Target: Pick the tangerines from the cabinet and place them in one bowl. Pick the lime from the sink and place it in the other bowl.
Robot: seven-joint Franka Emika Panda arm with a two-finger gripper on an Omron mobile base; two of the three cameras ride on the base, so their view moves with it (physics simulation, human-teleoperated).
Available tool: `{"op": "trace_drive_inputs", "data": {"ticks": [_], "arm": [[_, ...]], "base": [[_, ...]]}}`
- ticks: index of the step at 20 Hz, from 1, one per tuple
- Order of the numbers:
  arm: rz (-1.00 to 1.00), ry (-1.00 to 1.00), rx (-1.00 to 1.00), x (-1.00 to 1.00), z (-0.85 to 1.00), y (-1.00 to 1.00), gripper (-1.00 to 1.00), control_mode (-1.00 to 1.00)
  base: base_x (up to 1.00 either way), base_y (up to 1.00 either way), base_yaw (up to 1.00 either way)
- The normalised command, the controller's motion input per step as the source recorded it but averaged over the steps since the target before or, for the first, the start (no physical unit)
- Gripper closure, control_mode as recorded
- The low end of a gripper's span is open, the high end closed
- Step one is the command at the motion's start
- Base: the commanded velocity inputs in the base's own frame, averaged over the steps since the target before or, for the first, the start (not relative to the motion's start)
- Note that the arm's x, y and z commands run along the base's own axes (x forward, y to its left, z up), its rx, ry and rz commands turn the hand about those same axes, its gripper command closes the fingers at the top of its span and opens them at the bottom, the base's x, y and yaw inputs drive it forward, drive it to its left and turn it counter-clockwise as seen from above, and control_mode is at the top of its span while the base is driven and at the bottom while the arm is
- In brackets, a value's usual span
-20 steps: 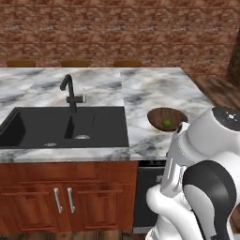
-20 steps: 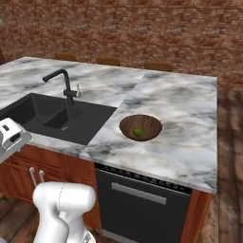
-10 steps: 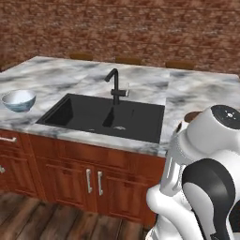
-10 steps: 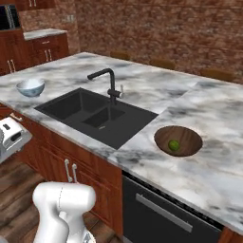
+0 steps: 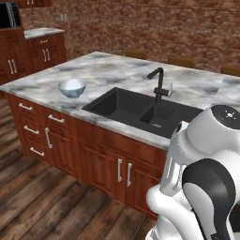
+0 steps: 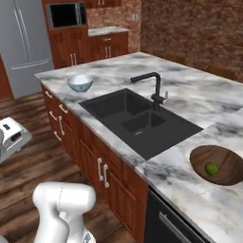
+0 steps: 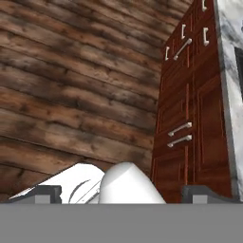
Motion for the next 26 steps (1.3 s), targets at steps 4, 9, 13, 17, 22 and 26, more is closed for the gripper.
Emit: {"op": "trace_drive_inputs", "data": {"ticks": [4,9,13,17,22,26], "arm": [[0.00,0.00,0.00,0.00,0.00,0.00,-1.00,1.00],[0.00,0.00,0.00,0.00,0.00,0.00,-1.00,1.00],[0.00,0.00,0.00,0.00,0.00,0.00,-1.00,1.00],[0.00,0.00,0.00,0.00,0.00,0.00,-1.00,1.00],[0.00,0.00,0.00,0.00,0.00,0.00,-1.00,1.00],[0.00,0.00,0.00,0.00,0.00,0.00,-1.00,1.00]], "base": [[0.00,0.00,0.50],[0.00,0.00,0.50],[0.00,0.00,0.50],[0.00,0.01,0.50],[0.00,0.01,0.50],[0.00,0.00,0.50]]}}
